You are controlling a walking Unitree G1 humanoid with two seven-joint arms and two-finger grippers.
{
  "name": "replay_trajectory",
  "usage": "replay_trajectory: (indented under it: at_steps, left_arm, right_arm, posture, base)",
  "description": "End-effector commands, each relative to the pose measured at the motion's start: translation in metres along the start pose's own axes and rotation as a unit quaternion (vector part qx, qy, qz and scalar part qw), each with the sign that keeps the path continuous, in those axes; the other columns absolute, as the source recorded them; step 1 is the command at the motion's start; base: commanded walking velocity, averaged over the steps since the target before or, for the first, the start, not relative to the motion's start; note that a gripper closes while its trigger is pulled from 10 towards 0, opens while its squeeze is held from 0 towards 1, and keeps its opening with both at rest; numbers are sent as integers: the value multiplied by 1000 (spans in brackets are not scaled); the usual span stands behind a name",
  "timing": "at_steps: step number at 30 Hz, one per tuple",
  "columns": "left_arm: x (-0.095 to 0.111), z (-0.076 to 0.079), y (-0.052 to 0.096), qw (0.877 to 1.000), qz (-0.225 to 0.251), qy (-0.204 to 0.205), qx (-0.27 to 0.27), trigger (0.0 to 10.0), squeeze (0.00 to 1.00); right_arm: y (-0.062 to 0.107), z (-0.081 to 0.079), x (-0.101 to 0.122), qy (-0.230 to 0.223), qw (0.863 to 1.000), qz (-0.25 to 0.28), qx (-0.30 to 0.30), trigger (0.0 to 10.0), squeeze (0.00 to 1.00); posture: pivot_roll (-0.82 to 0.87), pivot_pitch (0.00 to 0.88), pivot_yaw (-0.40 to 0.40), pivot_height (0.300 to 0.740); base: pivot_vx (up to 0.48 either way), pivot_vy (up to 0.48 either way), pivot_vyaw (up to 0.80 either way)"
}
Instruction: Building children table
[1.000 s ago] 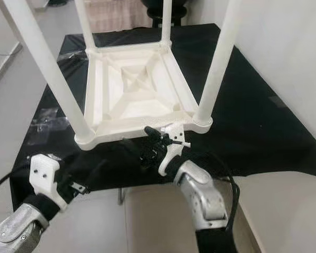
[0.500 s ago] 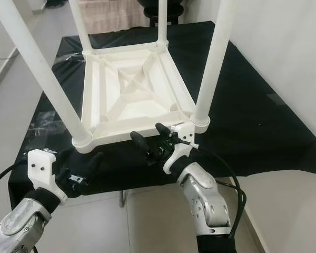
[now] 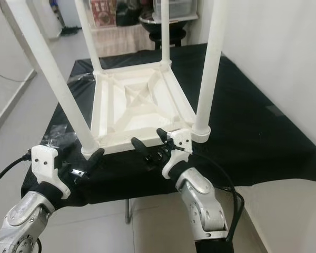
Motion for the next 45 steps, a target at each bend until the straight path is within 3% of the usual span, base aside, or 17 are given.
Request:
replay_trajectory:
  at_steps: [1,10,11,17,18,23,24,27,28,45]
  left_arm:
    - [-4,-8,2,1000,-11,-10,12,10000,1000]
    - [-16,-6,5,999,-38,-6,15,10000,1000]
    - [-18,-4,5,999,-44,2,11,10000,0]
    - [-20,0,2,999,-46,12,0,10000,0]
    - [-19,3,0,999,-42,18,-6,0,0]
    - [-16,6,-2,999,-32,15,-14,0,0]
    - [-18,2,-1,999,-35,3,2,10000,0]
    - [-20,-2,0,999,-37,-6,14,10000,0]
    - [-18,-3,-1,999,-31,-2,18,10000,1000]
    - [-19,-4,-14,999,-18,-2,28,10000,1000]
  right_arm:
    - [2,-4,-4,-1,1000,-6,2,10000,0]
    - [17,-10,-15,6,999,-32,-5,10000,0]
    - [17,-13,-14,9,999,-33,-2,10000,0]
    - [17,-16,-11,11,999,-30,5,10000,0]
    - [16,-17,-10,4,1000,-26,7,10000,0]
    - [15,-20,-8,-3,1000,-22,7,10000,0]
    - [12,-19,-9,-1,1000,-26,15,10000,0]
    - [9,-18,-9,0,999,-28,21,10000,0]
    - [7,-17,-9,1,999,-31,24,10000,0]
    - [0,-4,-10,24,999,-41,6,10000,0]
  posture:
    - [-73,16,94,740]
    - [-91,73,128,740]
    - [-92,83,130,740]
    - [-88,98,133,740]
    - [-90,109,141,740]
    - [-77,114,128,740]
    - [-69,126,93,740]
    - [-69,126,93,740]
    - [-74,127,84,740]
    - [-105,116,89,740]
  base:
    - [0,0,0]
    - [0,0,0]
    - [0,0,0]
    - [0,0,0]
    - [0,0,0]
    - [0,0,0]
    - [0,0,0]
    - [0,0,0]
    - [0,0,0]
    - [0,0,0]
Point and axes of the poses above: a point about 5 cm out from each wrist's last joint towards the gripper, its own y axis pointing back from the gripper into the wrist, its own x axis along the axis of the wrist's last joint, z = x × y, the point moved 2 cm from there along -y, pointing out of the wrist towards the gripper, and after that the axes turned 10 degrees about y, right-handed, at the moved point
